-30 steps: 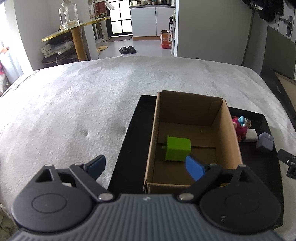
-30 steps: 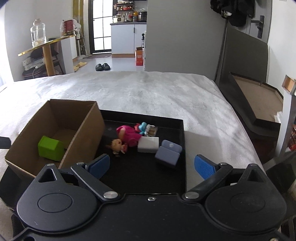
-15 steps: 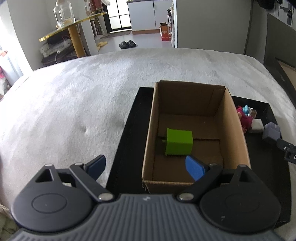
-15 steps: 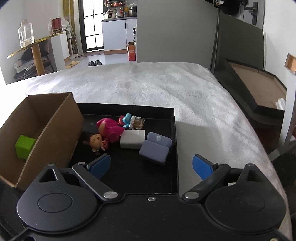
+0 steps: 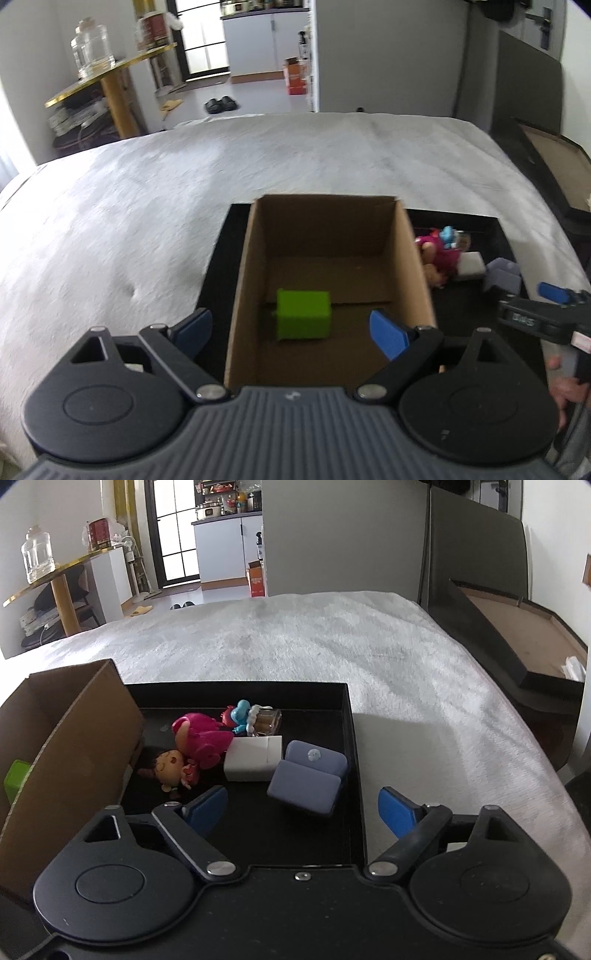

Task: Organize rigid objects
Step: 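Withdraw the right tool and move it to the lavender block, then close the right gripper on the lavender block and lift it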

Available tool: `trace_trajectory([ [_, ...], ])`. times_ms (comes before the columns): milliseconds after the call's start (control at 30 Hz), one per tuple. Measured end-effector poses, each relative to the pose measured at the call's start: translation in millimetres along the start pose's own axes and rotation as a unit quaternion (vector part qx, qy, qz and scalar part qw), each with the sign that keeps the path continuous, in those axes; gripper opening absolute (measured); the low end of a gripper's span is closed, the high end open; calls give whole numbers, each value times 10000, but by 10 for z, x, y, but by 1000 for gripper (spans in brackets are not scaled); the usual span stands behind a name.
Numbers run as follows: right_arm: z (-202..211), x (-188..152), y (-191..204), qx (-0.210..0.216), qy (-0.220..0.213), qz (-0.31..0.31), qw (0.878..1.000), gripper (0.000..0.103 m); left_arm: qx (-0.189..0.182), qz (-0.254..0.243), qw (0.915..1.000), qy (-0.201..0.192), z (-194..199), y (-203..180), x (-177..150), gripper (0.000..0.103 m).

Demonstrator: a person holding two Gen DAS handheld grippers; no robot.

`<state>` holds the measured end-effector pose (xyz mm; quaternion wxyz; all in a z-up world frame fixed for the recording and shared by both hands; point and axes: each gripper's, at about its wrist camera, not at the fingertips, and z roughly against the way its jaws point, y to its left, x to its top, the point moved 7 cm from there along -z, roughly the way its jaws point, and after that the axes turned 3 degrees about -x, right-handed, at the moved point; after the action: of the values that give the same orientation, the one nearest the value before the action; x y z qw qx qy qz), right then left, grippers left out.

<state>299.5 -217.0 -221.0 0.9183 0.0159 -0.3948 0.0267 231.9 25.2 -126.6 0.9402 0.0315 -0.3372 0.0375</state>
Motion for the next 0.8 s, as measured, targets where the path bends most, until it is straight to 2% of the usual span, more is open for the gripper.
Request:
trace_trajectory([
  [200, -121, 16, -15, 51, 38, -133, 9999, 78, 111, -104, 9999, 73, -62, -83, -4, 92],
  [400, -234, 24, -13, 19, 34, -119, 9999, 78, 166, -104, 9997, 163, -111, -92, -21, 92],
  [533, -208, 63, 19, -191, -187, 123, 9996, 74, 139, -145, 9996, 205, -142, -140, -50, 92],
  [600, -201, 78, 39, -153, -231, 143, 9995, 69, 137, -161, 9995, 226, -155, -153, -69, 92],
  [733, -224, 63, 98, -218, -250, 343, 9989, 67, 155, -188, 9993, 280, -179, -158, -110, 92],
  [800, -247, 55, 98, -280, -188, 342, 9988, 46, 161, -183, 9993, 289, -179, -146, -121, 92],
])
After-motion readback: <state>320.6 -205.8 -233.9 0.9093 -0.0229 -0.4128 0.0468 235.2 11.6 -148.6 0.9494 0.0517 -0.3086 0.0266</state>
